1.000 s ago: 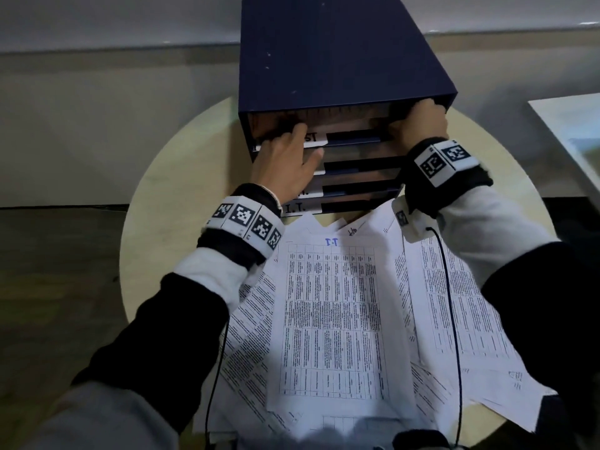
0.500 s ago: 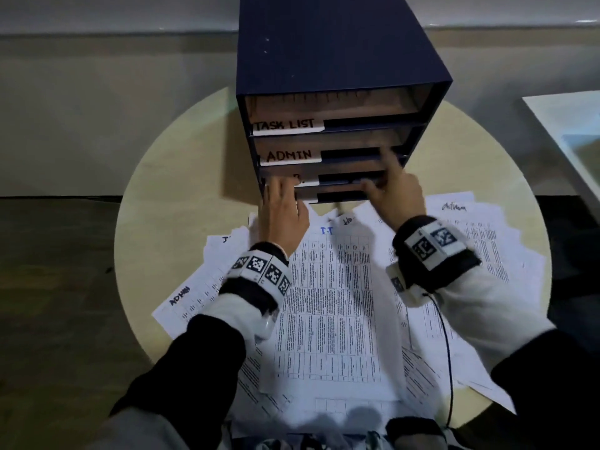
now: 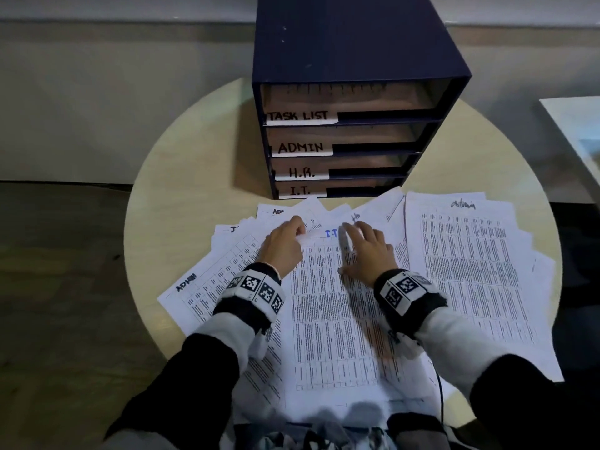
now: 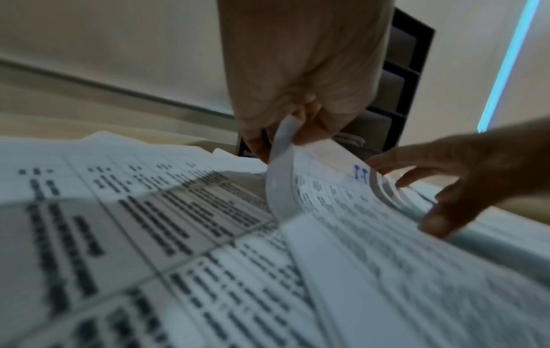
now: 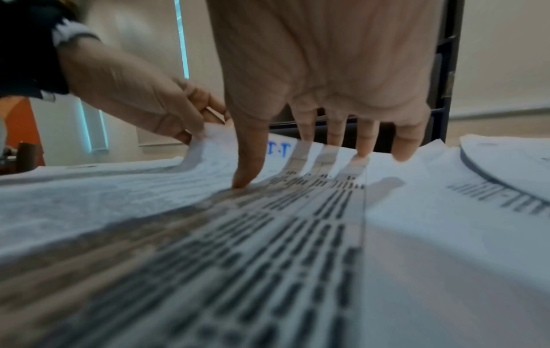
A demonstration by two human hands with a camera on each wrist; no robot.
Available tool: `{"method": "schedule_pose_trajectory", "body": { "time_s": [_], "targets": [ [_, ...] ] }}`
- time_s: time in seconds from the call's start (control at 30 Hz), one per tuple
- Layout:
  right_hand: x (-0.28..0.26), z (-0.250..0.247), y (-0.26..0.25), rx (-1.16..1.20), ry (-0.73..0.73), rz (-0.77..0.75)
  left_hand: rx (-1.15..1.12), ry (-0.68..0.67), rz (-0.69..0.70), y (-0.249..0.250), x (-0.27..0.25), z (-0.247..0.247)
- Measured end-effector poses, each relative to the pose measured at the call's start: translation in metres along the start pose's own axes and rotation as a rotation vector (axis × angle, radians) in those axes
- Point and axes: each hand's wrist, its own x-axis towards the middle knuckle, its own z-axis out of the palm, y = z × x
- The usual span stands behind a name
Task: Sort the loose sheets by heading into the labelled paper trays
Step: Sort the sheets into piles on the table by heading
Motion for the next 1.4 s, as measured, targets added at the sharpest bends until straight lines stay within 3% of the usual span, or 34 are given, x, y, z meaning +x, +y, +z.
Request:
{"method": "schedule_pose_trajectory", "body": {
  "time_s": [0.07, 0.27, 0.43, 0.53, 0.7, 0.77, 0.93, 1.0, 1.1, 1.2, 1.4],
  "targets": [
    [0.001, -0.002, 0.002, -0.039, 0.003, -0.007, -0.135, -0.018, 0.000, -0.001, -0.002, -0.001],
    [-0.007, -0.003, 0.004, -0.239, 0.111, -0.099, -0.255, -0.039, -0.030, 0.002, -0.007, -0.007],
    [-0.006, -0.007, 0.014, -0.073, 0.163, -0.100, -0.328, 0.000, -0.163, -0.009, -0.005, 0.000],
    [0.007, -0.019, 0.031, 0.093, 0.223, 0.032, -0.256, 0.040, -0.216, -0.013, 0.003, 0.007],
    [0.035, -0.049, 0.065, 0.071, 0.235, 0.388, -0.297, 0.110, -0.258, -0.009, 0.013, 0.013],
    [0.045, -0.056, 0.076, 0.116, 0.217, 0.439, -0.311, 0.182, -0.307, -0.004, 0.017, 0.012],
    [0.062, -0.072, 0.098, -0.049, 0.085, 0.373, -0.323, 0.322, -0.420, 0.004, 0.027, 0.003],
    [0.064, -0.076, 0.102, -0.130, 0.105, 0.340, -0.347, 0.364, -0.453, 0.003, 0.029, -0.002],
    [0.060, -0.070, 0.107, -0.180, 0.230, 0.219, -0.362, 0.434, -0.473, -0.002, 0.033, -0.007],
    [0.051, -0.058, 0.112, -0.058, 0.384, 0.095, -0.371, 0.477, -0.460, -0.006, 0.034, -0.011],
    [0.032, -0.051, 0.102, 0.150, 0.674, -0.125, -0.387, 0.421, -0.422, -0.003, 0.032, -0.012]
  ]
}}
